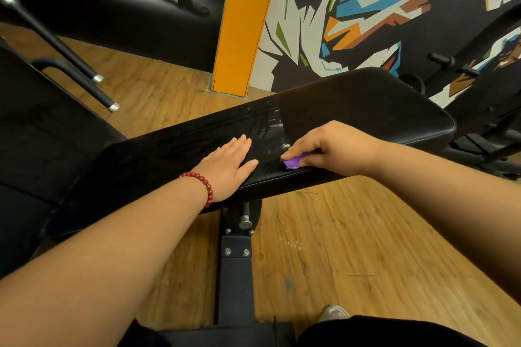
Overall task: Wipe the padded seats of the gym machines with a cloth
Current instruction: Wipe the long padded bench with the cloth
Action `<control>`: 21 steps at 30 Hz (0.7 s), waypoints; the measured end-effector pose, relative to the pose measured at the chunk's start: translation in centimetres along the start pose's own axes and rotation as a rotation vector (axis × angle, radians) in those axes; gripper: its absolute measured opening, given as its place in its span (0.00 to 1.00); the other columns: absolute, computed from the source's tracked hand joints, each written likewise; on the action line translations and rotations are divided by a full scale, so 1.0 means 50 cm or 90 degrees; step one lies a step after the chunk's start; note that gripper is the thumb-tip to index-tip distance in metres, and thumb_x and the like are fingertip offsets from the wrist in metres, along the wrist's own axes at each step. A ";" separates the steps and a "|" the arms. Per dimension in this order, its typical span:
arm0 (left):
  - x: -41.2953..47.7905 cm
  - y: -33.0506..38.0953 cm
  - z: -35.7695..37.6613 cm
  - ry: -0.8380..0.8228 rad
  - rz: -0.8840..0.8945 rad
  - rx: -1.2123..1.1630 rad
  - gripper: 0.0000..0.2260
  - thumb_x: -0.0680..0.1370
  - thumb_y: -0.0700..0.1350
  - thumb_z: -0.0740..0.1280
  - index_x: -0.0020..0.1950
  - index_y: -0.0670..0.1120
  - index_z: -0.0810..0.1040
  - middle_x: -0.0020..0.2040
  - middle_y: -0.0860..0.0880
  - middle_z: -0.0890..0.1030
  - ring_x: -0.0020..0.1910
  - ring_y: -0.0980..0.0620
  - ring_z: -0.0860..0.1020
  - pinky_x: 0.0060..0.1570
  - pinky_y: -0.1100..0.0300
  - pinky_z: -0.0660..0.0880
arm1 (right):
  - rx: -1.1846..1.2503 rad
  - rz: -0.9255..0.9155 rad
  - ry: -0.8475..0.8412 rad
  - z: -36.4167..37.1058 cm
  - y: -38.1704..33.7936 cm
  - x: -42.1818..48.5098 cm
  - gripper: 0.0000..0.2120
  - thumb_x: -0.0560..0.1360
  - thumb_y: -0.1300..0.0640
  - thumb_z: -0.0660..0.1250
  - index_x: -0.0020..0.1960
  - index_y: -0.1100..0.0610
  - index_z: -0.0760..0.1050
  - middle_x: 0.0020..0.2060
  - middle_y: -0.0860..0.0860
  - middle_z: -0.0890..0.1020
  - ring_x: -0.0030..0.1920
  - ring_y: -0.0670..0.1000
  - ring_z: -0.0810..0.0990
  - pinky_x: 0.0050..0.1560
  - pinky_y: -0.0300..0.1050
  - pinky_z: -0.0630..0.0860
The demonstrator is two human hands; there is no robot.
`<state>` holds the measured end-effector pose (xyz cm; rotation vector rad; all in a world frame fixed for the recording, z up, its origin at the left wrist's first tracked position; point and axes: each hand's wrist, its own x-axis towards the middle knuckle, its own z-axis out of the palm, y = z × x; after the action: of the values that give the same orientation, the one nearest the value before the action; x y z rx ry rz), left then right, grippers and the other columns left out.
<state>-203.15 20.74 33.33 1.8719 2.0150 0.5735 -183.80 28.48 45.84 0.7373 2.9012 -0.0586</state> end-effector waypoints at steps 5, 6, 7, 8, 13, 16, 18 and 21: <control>0.004 -0.007 0.006 0.036 0.004 -0.007 0.25 0.84 0.55 0.48 0.80 0.50 0.48 0.80 0.53 0.48 0.78 0.54 0.46 0.75 0.53 0.48 | -0.012 -0.049 0.007 0.040 -0.039 0.042 0.17 0.79 0.58 0.65 0.66 0.48 0.76 0.62 0.46 0.80 0.63 0.45 0.76 0.67 0.44 0.70; 0.004 -0.008 0.007 0.043 0.007 -0.009 0.25 0.84 0.55 0.49 0.80 0.50 0.49 0.80 0.53 0.48 0.78 0.54 0.47 0.75 0.52 0.49 | -0.018 -0.063 0.008 0.047 -0.045 0.052 0.17 0.79 0.58 0.65 0.66 0.49 0.76 0.61 0.46 0.80 0.62 0.46 0.76 0.66 0.45 0.70; 0.004 -0.009 0.006 0.048 0.010 -0.010 0.24 0.84 0.54 0.49 0.80 0.50 0.49 0.80 0.53 0.49 0.78 0.54 0.47 0.75 0.52 0.49 | -0.019 -0.069 0.009 0.049 -0.047 0.058 0.17 0.79 0.58 0.65 0.66 0.49 0.76 0.61 0.46 0.80 0.62 0.46 0.76 0.66 0.46 0.71; 0.003 -0.010 0.005 0.051 0.012 -0.010 0.24 0.84 0.53 0.49 0.80 0.50 0.50 0.80 0.53 0.50 0.78 0.55 0.48 0.75 0.53 0.49 | -0.017 -0.068 0.005 0.044 -0.045 0.059 0.17 0.79 0.58 0.65 0.66 0.49 0.76 0.61 0.46 0.80 0.62 0.45 0.76 0.66 0.44 0.71; 0.009 -0.016 0.002 0.060 0.022 -0.001 0.24 0.84 0.54 0.50 0.79 0.50 0.52 0.80 0.53 0.52 0.78 0.54 0.50 0.75 0.55 0.49 | -0.005 -0.025 -0.012 0.004 -0.011 0.026 0.16 0.77 0.58 0.67 0.64 0.48 0.77 0.60 0.44 0.80 0.61 0.42 0.76 0.65 0.39 0.70; 0.011 -0.014 -0.006 0.069 0.018 -0.003 0.25 0.84 0.54 0.52 0.79 0.50 0.53 0.79 0.53 0.55 0.77 0.53 0.53 0.74 0.55 0.52 | -0.010 -0.028 0.010 0.015 -0.011 0.028 0.16 0.77 0.58 0.67 0.64 0.48 0.78 0.60 0.44 0.80 0.61 0.43 0.77 0.65 0.39 0.70; 0.014 -0.011 -0.009 0.079 0.016 -0.009 0.25 0.83 0.54 0.54 0.79 0.49 0.54 0.78 0.52 0.57 0.77 0.53 0.54 0.74 0.54 0.54 | -0.008 -0.042 0.015 0.029 -0.024 0.045 0.16 0.77 0.58 0.67 0.64 0.49 0.77 0.61 0.45 0.80 0.61 0.44 0.77 0.66 0.41 0.71; 0.019 -0.007 -0.006 0.077 0.013 -0.032 0.25 0.83 0.53 0.54 0.79 0.49 0.54 0.79 0.52 0.56 0.77 0.52 0.53 0.74 0.53 0.54 | -0.010 -0.068 0.009 0.047 -0.039 0.071 0.16 0.78 0.57 0.66 0.65 0.49 0.77 0.61 0.46 0.80 0.61 0.45 0.77 0.65 0.45 0.71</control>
<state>-203.67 21.64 33.44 1.8723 2.0381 0.7528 -187.52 28.28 42.97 0.5833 2.9491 -0.0412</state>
